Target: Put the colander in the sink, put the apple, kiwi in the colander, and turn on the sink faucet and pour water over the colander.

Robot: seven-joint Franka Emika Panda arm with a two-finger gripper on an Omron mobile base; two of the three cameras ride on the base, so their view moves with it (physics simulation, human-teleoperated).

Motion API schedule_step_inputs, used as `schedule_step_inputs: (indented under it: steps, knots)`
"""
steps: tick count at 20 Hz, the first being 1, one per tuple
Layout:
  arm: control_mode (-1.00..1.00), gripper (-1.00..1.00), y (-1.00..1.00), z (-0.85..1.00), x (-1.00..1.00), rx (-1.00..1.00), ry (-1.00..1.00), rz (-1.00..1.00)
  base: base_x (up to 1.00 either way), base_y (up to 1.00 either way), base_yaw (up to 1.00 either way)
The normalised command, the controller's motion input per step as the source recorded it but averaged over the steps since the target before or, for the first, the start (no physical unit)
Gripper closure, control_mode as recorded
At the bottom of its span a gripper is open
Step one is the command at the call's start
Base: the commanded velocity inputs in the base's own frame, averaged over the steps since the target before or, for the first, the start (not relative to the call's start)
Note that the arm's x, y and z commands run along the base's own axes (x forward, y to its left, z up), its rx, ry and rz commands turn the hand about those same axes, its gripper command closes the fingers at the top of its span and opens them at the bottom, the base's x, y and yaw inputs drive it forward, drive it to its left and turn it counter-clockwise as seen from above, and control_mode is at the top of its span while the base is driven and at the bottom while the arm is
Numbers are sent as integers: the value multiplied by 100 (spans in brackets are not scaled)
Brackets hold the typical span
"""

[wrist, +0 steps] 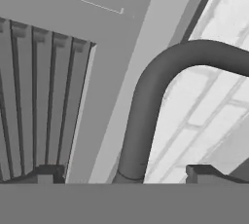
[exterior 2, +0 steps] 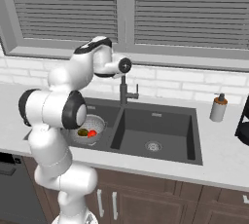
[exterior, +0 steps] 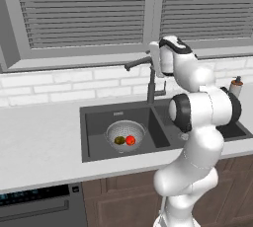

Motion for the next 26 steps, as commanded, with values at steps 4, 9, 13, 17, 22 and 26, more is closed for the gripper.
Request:
schedule_step_inputs:
  steps: [4, 9, 13, 17, 22, 26]
  knots:
    - [-100, -100, -84, 7, -86, 2, 0, 0, 0, 0, 0]
    - [-100, -100, -88, 0, -59, -13, 0, 15, 0, 0, 0]
    - [-100, -100, -77, -10, -1, -13, -5, 35, 0, 0, 0]
    - [-100, -100, -64, -6, 0, -9, -16, 47, 0, 0, 0]
    - [-100, -100, -32, -36, -28, -2, -32, 36, 0, 0, 0]
    - [-100, -100, 1, -87, -36, -16, -27, 15, 0, 0, 0]
